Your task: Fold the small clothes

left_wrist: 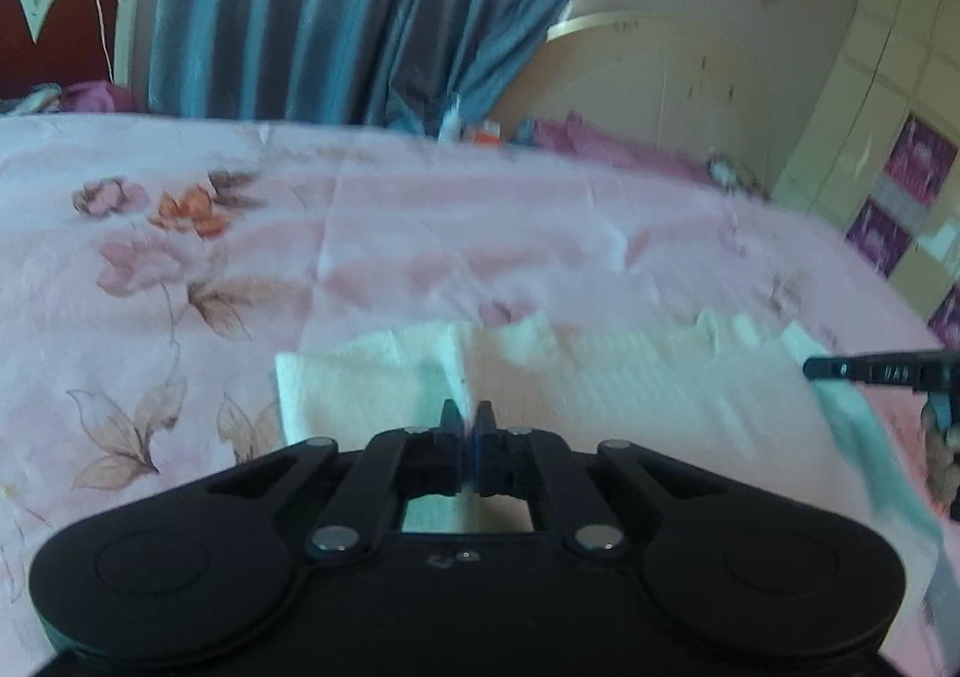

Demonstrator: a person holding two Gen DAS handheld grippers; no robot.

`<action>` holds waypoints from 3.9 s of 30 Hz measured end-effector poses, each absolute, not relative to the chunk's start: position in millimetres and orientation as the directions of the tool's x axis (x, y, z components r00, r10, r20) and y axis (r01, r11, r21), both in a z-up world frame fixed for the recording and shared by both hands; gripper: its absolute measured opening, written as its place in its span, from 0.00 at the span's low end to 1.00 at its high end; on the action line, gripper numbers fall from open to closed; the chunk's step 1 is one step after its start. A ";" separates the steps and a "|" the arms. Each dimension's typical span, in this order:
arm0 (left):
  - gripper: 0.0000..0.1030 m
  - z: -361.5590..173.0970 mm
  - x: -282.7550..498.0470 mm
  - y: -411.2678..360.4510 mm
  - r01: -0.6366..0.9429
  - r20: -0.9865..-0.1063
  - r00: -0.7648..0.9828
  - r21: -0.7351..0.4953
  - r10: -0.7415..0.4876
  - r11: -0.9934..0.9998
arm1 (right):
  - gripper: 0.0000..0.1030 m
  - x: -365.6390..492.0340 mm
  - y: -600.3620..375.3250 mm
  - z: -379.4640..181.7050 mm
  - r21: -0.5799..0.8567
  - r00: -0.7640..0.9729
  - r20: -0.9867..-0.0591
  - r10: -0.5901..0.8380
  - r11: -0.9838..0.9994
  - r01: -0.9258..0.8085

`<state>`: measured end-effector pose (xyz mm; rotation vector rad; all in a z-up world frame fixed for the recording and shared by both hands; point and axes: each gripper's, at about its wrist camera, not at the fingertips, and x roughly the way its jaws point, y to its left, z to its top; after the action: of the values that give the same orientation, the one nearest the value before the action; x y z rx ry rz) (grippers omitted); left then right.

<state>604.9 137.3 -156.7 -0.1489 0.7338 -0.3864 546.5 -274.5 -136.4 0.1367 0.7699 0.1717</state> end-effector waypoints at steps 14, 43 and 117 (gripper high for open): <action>0.05 -175.3 628.5 131.0 0.231 -0.649 0.686 -0.234 -0.329 0.944 | 0.02 575.0 -288.0 -158.9 0.249 0.710 -0.683 0.173 0.968 0.004; 0.42 -137.4 546.4 115.8 0.278 -0.574 0.758 -0.144 -0.309 0.950 | 0.49 489.0 -238.0 -113.2 0.157 0.734 -0.653 0.185 0.982 -0.107; 0.44 -152.6 444.4 138.5 0.106 -0.689 0.718 -0.033 -0.099 0.994 | 0.09 351.0 -258.5 -121.6 0.206 0.652 -0.739 0.173 0.978 -0.025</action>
<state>444.4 138.5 -152.6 0.0092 0.7617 -0.1131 351.0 -258.5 -121.6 0.1839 0.8548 0.1132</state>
